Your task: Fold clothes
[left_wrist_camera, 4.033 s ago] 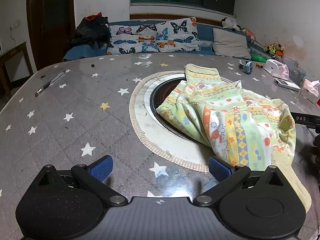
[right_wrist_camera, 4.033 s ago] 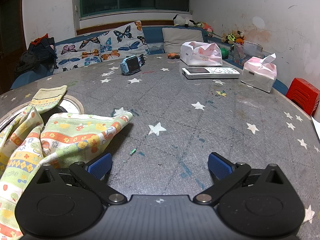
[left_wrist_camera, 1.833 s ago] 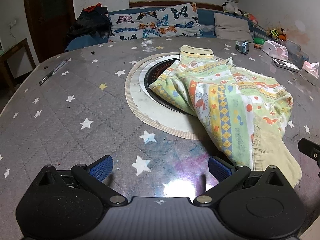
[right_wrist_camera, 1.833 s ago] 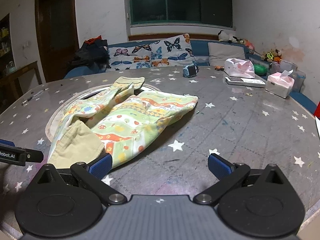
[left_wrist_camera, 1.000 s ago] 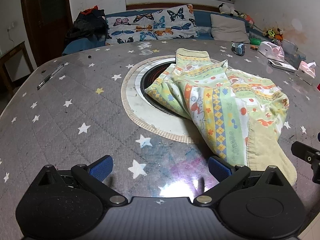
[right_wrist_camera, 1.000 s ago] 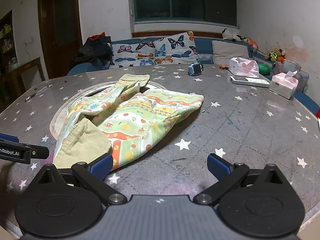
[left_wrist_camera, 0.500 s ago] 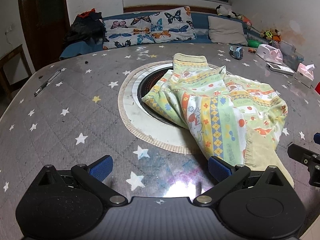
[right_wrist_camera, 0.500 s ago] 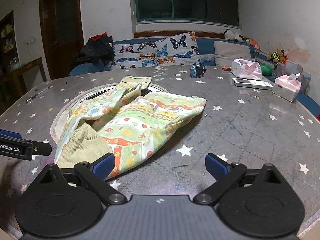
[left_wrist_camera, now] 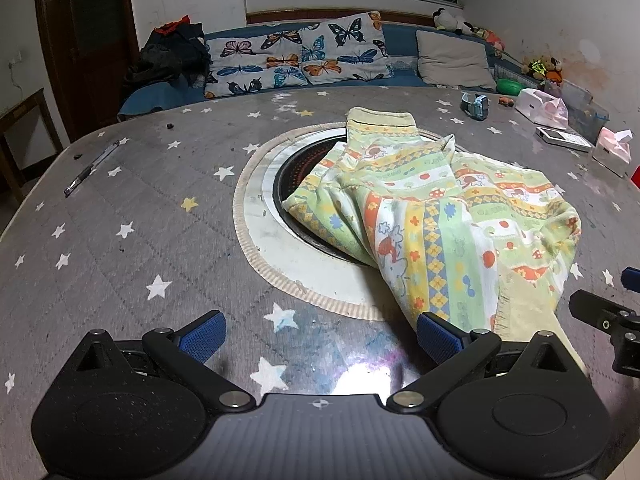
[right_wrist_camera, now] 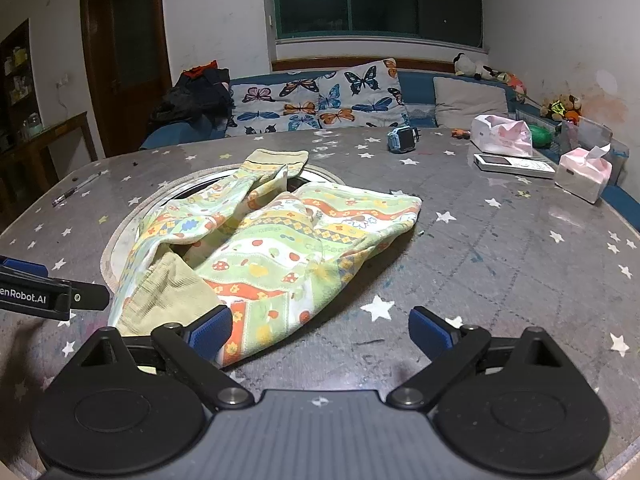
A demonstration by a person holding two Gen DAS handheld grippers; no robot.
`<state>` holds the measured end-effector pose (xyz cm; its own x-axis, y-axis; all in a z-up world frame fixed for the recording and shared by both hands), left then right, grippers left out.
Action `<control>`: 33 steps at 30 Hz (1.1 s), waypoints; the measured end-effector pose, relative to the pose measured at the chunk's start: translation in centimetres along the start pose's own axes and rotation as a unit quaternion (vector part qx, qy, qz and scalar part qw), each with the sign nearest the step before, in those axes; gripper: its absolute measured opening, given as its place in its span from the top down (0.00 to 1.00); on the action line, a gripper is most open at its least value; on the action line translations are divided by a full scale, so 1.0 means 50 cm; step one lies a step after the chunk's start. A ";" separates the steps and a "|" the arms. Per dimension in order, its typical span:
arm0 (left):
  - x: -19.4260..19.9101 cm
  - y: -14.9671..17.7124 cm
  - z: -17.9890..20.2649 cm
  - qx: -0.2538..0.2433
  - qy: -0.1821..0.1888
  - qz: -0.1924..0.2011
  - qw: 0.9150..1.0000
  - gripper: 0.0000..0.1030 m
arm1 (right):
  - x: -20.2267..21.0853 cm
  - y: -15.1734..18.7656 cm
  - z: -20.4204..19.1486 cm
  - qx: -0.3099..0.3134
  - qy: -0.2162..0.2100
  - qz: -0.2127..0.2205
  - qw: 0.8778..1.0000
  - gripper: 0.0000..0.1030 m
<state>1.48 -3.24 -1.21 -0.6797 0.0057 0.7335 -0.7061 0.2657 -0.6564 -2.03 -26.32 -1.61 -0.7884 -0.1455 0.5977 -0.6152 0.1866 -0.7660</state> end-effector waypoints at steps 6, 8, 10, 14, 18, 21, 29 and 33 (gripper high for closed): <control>0.005 -0.028 -0.004 -0.003 -0.001 0.018 1.000 0.00 | -0.009 -0.013 -0.005 0.002 -0.010 -0.004 1.000 0.10; 0.007 -0.045 -0.004 -0.004 0.002 0.027 1.000 0.00 | -0.015 -0.020 -0.008 0.004 -0.015 -0.006 1.000 0.11; 0.007 -0.064 -0.001 -0.009 0.009 0.037 0.999 0.01 | -0.022 -0.030 -0.012 0.006 -0.022 -0.009 1.000 0.15; 0.001 -0.104 0.016 -0.027 0.028 0.055 0.998 0.06 | -0.042 -0.048 -0.017 0.009 -0.030 -0.015 0.999 0.20; -0.021 -0.154 0.039 -0.046 0.054 0.068 0.995 0.11 | -0.066 -0.069 -0.017 0.009 -0.035 -0.022 0.999 0.26; -0.047 -0.194 0.059 -0.058 0.072 0.071 0.993 0.13 | -0.077 -0.087 -0.012 0.010 -0.033 -0.021 0.999 0.28; -0.168 -0.245 0.106 -0.084 0.088 0.027 0.992 0.40 | -0.116 -0.123 0.011 0.010 -0.027 -0.028 0.999 0.40; -0.202 -0.227 0.097 -0.089 0.096 0.001 0.991 0.73 | -0.142 -0.145 0.024 0.006 -0.034 -0.040 0.999 0.45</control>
Point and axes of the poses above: each gripper's, at about its wrist camera, not at the fingertips, and x roughly against the way its jaws point, z to its right, y to its underside, the point moved 3 cm from there along -x, roughly the way its jaws point, and after that the axes turned 13 degrees about -x, right-handed, at the moved point
